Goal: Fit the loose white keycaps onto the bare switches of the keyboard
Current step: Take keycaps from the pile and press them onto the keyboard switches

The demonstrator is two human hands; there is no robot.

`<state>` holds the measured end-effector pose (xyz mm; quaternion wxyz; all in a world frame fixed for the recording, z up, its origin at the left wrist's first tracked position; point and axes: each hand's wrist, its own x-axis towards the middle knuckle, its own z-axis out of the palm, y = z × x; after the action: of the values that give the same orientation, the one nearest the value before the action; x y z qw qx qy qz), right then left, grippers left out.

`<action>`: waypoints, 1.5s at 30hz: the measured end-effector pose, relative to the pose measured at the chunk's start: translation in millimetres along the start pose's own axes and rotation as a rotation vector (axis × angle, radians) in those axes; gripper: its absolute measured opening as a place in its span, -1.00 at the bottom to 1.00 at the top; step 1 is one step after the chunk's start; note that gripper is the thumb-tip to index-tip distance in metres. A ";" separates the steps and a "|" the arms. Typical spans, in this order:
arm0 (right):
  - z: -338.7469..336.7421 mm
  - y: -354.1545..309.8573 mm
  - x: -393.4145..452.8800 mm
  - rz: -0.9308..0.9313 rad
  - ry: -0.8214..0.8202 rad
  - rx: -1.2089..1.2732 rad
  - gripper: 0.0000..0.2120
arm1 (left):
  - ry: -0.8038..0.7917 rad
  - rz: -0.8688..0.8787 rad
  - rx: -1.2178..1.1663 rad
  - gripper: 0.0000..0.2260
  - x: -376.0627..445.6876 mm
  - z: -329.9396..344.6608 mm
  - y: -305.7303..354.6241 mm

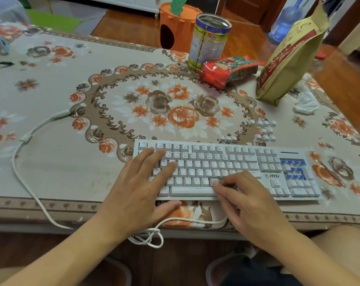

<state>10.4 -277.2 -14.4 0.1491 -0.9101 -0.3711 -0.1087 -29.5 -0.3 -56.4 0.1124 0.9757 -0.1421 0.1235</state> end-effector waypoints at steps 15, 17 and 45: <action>11.1 -11.6 19.5 0.248 -0.015 0.052 -0.71 | 0.010 0.009 -0.010 -0.27 2.0 2.7 -1.7; 12.6 -10.2 18.8 0.289 -0.015 0.087 -0.69 | 0.012 0.010 -0.017 -0.27 2.1 3.0 -1.2; -0.7 1.9 28.3 0.087 -0.171 -0.055 -0.71 | 0.004 0.003 -0.037 -0.26 0.9 2.1 -0.7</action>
<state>31.4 -260.5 -5.4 0.0964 -0.9350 -0.3395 -0.0341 -28.0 -0.4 -58.2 0.1306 0.9730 -0.1455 0.1228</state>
